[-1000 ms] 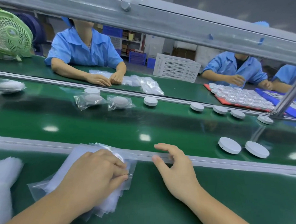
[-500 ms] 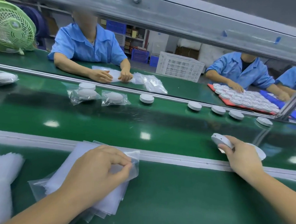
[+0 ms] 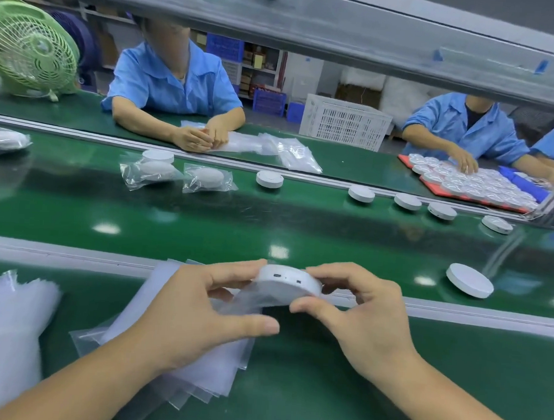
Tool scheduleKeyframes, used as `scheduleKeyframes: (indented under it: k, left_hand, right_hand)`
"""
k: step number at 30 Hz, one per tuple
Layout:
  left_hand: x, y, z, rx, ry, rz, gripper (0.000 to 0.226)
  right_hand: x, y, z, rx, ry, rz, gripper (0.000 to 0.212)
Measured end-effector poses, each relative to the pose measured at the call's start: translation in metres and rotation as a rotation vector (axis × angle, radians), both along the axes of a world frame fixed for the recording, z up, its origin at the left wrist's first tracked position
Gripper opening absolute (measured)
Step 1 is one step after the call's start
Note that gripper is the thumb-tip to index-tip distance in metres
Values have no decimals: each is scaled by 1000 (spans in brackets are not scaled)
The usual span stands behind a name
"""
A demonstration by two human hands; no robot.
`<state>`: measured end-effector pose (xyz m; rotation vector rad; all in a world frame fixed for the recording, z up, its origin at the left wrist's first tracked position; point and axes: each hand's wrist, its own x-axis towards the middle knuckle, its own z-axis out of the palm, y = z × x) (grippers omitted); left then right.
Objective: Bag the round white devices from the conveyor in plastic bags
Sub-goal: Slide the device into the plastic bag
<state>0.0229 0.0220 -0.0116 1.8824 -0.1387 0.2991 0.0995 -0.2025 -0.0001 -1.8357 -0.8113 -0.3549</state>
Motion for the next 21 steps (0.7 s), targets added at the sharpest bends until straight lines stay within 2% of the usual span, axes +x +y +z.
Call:
scheduleKeyframes:
  k: [1,4,6,8,11,12,14,15,18,20,21]
  left_hand:
    - [0,-2,0,38,-18,7,61]
    - [-3,-12,0,124,-89,40,47]
    - [-5,-18,0,108,-100,27,42]
    - [-6,-23,3,-32,-123,45,41]
    - [-1,-27,6,-286,-188,189,21]
    - [0,-27,5,-315,-200,256,18]
    - [2,-26,3,-317,-189,315,19]
    - [2,-25,1,-271,-182,325,23]
    - [2,-16,-5,76,-156,395,47]
    - [3,-8,-7,341,-163,365,43]
    - [2,-5,-8,477,-172,326,37]
  right_hand:
    - [0,-1,-1,-4,17,6,35]
    - [-5,1,-5,-29,124,77,32]
    - [-6,5,-9,6,187,87,31]
    - [-6,12,-7,71,264,100,34]
    - [-7,19,0,83,467,290,44]
    - [-7,23,2,38,479,324,36]
    - [-2,32,5,-62,398,249,8]
    - [7,37,7,-83,361,190,3]
    - [54,54,18,-24,327,-27,14]
    - [100,68,28,0,265,-191,17]
    - [124,74,31,-50,201,-266,17]
